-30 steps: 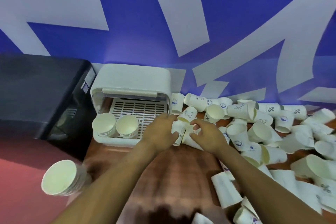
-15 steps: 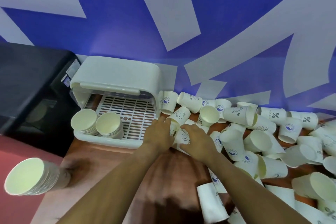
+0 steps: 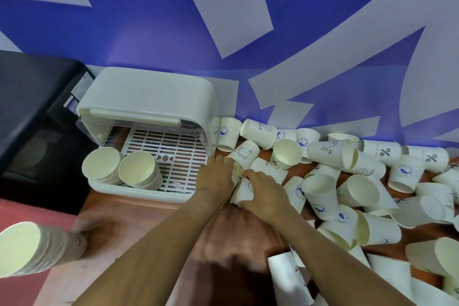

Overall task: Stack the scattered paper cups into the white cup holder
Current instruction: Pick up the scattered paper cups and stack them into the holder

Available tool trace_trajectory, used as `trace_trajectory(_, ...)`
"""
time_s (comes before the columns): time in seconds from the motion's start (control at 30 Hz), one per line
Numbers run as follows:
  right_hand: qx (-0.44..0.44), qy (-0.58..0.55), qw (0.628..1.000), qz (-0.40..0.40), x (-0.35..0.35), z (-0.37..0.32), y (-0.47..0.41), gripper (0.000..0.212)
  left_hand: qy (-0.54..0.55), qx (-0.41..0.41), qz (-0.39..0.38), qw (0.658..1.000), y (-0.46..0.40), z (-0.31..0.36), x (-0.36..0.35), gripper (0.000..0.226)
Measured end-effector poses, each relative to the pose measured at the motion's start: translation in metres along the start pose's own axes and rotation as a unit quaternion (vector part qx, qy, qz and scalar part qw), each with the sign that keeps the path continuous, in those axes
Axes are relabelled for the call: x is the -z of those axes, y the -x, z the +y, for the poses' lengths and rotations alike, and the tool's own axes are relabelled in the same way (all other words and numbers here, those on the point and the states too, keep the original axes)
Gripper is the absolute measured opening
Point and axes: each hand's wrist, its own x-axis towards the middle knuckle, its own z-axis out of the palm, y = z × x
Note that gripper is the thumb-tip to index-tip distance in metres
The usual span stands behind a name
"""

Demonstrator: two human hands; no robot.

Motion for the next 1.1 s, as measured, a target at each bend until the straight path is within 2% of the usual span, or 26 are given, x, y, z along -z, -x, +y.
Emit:
trace_trajectory(0.07, -0.003, -0.016, 1.0, 0.003, 0.002, 0.001, 0.0, 0.069, -0.011, -0.005, -0.008, 1.0, 0.003, -0.001, 0.001, 0.048)
trace_trajectory(0.17, -0.002, -0.044, 0.999, 0.017, 0.011, 0.004, 0.005, 0.07, -0.001, -0.011, -0.014, 1.0, 0.01, -0.004, 0.005, 0.039)
trace_trajectory(0.37, -0.011, -0.08, 0.994, 0.068, 0.04, 0.008, 0.02, 0.077, 0.04, -0.031, 0.02, 0.999, 0.032, -0.013, 0.019, 0.035)
trace_trajectory(0.53, -0.035, -0.102, 0.989, 0.099, 0.063, 0.001, 0.037, 0.078, 0.107, -0.03, 0.07, 0.991, 0.054, -0.02, 0.034, 0.035)
trace_trajectory(0.73, -0.041, -0.111, 0.986, 0.121, 0.076, -0.02, 0.058, 0.084, 0.207, -0.055, 0.088, 0.973, 0.081, -0.037, 0.053, 0.021)
trace_trajectory(0.9, -0.038, -0.122, 0.984, 0.121, 0.076, -0.049, 0.068, 0.075, 0.217, -0.044, 0.111, 0.969, 0.101, -0.061, 0.069, 0.026)
trace_trajectory(1.1, -0.03, -0.151, 0.979, 0.136, 0.07, -0.097, 0.072, 0.063, 0.201, -0.031, 0.096, 0.974, 0.119, -0.11, 0.084, 0.036)
